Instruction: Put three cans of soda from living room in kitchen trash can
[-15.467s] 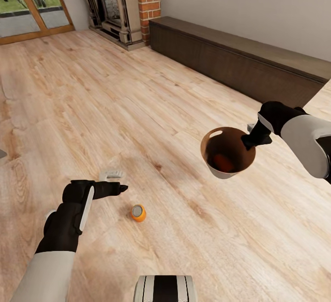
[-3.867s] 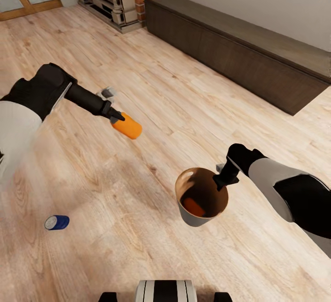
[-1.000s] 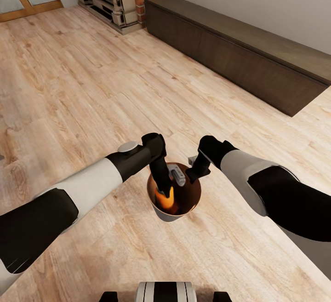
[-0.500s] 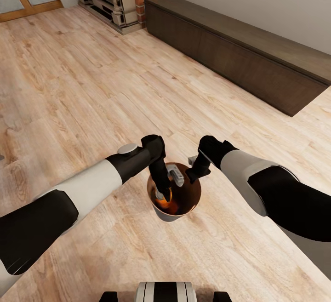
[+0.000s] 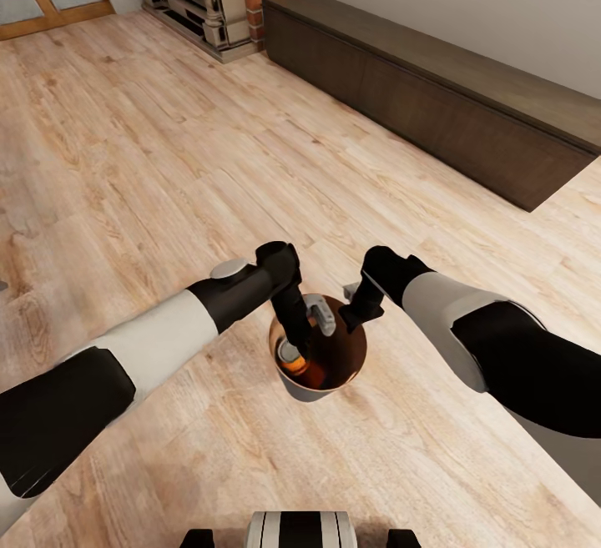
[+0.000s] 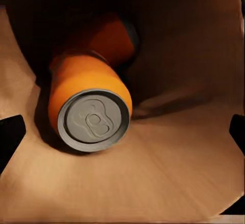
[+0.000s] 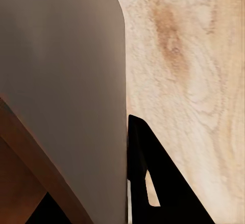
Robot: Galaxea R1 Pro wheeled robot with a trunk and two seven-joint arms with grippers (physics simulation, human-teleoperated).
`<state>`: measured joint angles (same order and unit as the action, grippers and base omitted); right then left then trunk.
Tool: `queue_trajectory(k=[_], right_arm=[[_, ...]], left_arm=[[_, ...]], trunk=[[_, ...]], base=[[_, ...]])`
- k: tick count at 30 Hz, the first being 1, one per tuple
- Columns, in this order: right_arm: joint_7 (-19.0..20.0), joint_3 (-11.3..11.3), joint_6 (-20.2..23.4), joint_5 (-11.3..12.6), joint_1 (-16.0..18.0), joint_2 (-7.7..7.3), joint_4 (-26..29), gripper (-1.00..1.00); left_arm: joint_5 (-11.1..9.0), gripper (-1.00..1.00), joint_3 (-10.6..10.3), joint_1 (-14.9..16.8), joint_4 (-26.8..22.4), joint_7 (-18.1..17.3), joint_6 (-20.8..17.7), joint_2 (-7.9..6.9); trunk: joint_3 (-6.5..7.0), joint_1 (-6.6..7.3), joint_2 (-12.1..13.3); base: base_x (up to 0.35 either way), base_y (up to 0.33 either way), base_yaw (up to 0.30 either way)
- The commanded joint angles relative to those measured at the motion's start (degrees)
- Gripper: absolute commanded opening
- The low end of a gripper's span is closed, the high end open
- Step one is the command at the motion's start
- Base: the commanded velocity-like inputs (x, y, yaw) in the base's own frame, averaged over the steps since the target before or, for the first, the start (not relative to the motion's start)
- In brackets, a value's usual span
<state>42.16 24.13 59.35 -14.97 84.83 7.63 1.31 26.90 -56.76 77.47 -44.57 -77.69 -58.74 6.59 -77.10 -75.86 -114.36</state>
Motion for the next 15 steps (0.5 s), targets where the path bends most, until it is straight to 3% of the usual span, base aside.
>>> queue_trajectory(k=[1,5,6,7,9,10,11,12,13,15], right_arm=[[0.37,-1.54,0.65,1.80,-0.04,-0.07,0.02,-1.00],[0.37,-1.56,0.65,1.85,-0.16,-0.23,0.07,-1.00],[0.38,-1.55,0.65,1.86,-0.20,-0.30,0.08,-1.00],[0.38,-1.55,0.65,1.87,-0.22,-0.32,0.08,-1.00],[0.38,-1.54,0.65,1.87,-0.26,-0.46,0.09,-1.00],[0.36,-1.54,0.65,1.88,-0.31,-0.62,0.11,-1.00],[0.35,-1.54,0.65,1.88,-0.36,-0.67,0.14,-1.00],[0.33,-1.54,0.65,1.88,-0.42,-0.79,0.22,-1.00],[0.32,-1.54,0.65,1.88,-0.45,-0.89,0.28,-1.00],[0.30,-1.54,0.65,1.88,-0.56,-1.71,0.57,-1.00]], left_arm=[[-0.12,1.00,0.16,-0.96,-3.79,-0.54,0.06,-1.44],[-0.25,1.00,2.00,-2.96,-15.32,-3.62,-0.28,-6.48],[-0.27,1.00,4.43,-3.31,-19.84,-5.67,-0.47,-8.81],[-0.25,1.00,5.95,-3.45,-22.03,-6.83,-0.54,-9.99],[-0.26,1.00,12.34,-3.77,-29.82,-11.41,-0.87,-14.65],[-0.80,1.00,16.55,-3.88,-33.66,-12.31,-0.94,-18.46],[-1.25,1.00,17.85,-3.90,-34.53,-12.31,-0.94,-19.67],[-2.66,1.00,20.49,-4.00,-35.78,-12.31,-0.92,-21.78],[-3.53,1.00,21.85,-4.10,-36.20,-12.31,-0.89,-22.68],[-7.02,1.00,29.27,-4.52,-36.96,-12.31,-0.76,-26.18]], trunk=[[0.00,0.00,0.00],[0.00,0.00,0.00],[0.00,0.00,0.00],[0.00,0.00,0.00],[0.00,0.00,0.00],[0.00,0.00,0.00],[0.00,0.00,0.00],[0.00,0.00,0.00],[0.00,0.00,0.00],[0.00,0.00,0.00]], base=[[0.000,0.000,0.000],[0.000,0.000,0.000],[0.000,0.000,0.000],[0.000,0.000,0.000],[0.000,0.000,0.000],[0.000,0.000,0.000],[0.000,0.000,0.000],[0.000,0.000,0.000],[0.000,0.000,0.000],[0.000,0.000,0.000]])
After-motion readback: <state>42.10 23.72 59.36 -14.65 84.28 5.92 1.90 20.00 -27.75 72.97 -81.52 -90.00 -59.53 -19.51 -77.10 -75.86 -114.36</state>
